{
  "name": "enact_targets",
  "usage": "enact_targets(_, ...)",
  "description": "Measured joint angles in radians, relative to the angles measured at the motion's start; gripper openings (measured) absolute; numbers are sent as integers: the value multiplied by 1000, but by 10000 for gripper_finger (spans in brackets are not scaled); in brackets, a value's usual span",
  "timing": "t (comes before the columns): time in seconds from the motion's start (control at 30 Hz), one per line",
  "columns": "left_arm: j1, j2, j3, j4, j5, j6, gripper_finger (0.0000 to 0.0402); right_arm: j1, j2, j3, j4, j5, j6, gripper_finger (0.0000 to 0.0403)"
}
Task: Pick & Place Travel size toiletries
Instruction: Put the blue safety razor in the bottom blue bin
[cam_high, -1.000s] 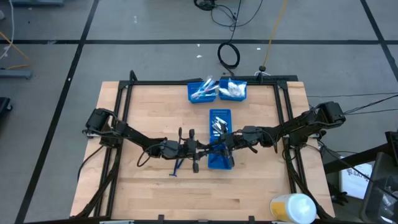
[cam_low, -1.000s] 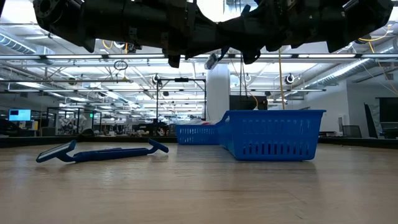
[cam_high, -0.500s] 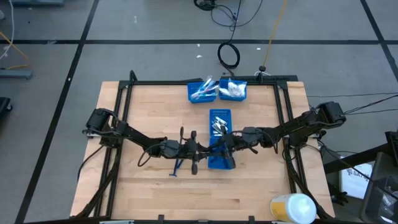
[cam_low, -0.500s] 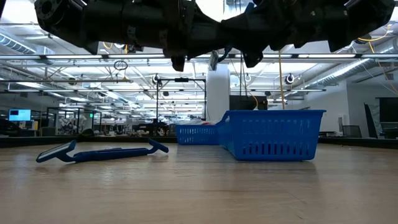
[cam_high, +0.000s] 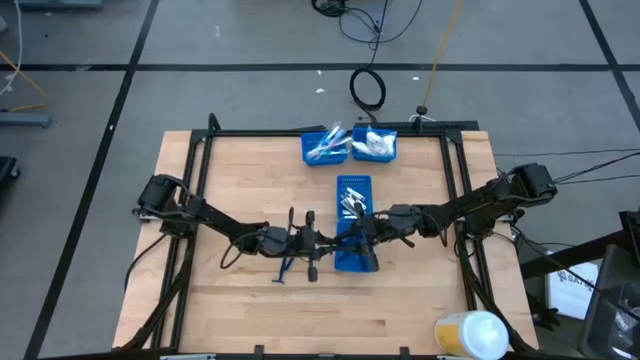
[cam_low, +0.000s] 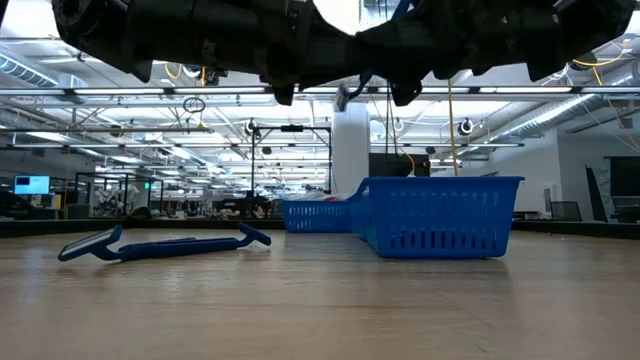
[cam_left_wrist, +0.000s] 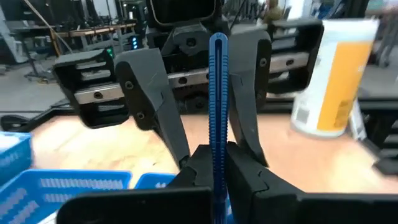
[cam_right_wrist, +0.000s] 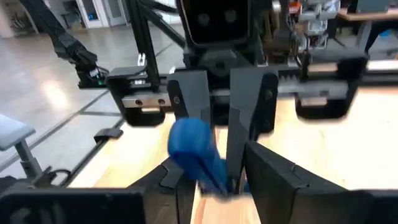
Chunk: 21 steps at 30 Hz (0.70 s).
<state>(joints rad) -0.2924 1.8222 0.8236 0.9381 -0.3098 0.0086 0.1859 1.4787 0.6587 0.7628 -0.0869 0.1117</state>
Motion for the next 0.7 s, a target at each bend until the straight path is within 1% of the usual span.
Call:
enact_targets(0.07,-2,-19,-5,-23,-20,39,8,-1,-5,-1,-47,-1,2,123)
enact_targets(0.2,-2,-73,-2,-12,-27,82,6,1,-2,-4,-131,-12,4,128)
enact_targets(0.27,-1,-96,-1,-33,-29,87,9,0,-2,-4,-133,-7,4,128)
enact_targets(0.4,-2,-101,-2,-41,-29,85,5,-2,-10,-4,-116,4,-9,129)
enact_targets(0.5,-5,-101,-2,-56,-29,85,8,-2,-56,-3,-97,4,-19,129)
enact_targets(0.57,-5,-101,-2,-72,-30,83,8,-2,-105,-4,-127,4,-19,129)
enact_targets(0.7,-10,-101,-2,-56,-30,86,6,0,-188,-4,-128,5,-18,130)
